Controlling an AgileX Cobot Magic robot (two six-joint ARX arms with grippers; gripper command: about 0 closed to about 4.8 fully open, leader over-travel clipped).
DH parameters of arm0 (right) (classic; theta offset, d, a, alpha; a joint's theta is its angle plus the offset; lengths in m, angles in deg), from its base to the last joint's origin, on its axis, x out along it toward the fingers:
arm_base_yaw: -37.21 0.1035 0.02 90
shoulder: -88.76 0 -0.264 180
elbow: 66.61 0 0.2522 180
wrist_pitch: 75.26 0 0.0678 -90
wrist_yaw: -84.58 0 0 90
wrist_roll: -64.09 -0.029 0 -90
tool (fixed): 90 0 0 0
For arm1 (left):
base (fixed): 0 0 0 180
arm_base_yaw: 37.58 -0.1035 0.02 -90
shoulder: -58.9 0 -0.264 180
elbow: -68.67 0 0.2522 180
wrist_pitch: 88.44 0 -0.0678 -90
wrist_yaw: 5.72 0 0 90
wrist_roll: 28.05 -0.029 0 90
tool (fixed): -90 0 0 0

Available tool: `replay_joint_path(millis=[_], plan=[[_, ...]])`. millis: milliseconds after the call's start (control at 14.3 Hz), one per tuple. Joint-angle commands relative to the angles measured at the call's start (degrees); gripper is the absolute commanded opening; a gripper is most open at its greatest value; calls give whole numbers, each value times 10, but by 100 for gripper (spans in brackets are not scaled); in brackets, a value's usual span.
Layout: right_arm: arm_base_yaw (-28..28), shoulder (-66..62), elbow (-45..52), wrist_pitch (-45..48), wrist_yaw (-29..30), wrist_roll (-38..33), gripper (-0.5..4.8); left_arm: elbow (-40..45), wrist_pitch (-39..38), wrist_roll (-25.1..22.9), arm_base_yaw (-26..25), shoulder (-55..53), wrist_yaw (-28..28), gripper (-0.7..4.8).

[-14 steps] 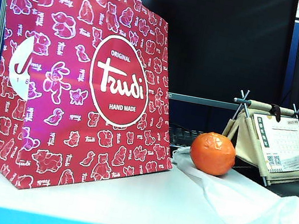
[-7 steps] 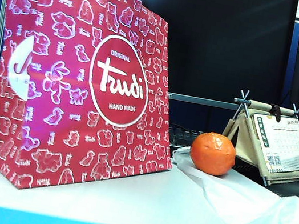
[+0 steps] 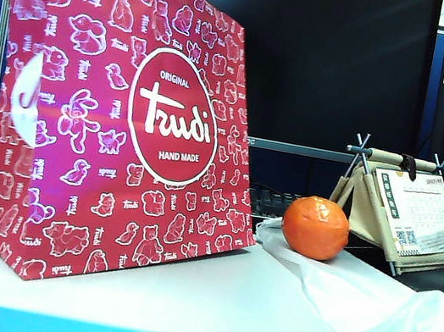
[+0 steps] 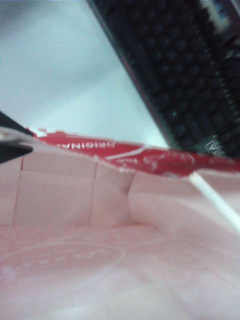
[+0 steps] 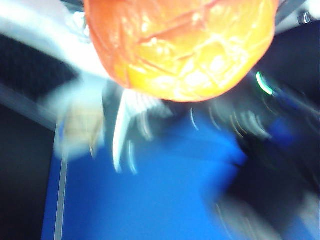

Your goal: Open the paper bag and put two oranges into the paper bag.

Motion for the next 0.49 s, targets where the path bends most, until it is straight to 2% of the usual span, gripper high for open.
replay_joint_path(millis=[70, 489], plan=[[2, 2, -1, -35, -50, 19, -5, -2, 19, 5, 0, 1, -8, -5], [1, 38, -2, -16, -59, 22, -5, -2, 18, 5, 0, 1, -8, -5]])
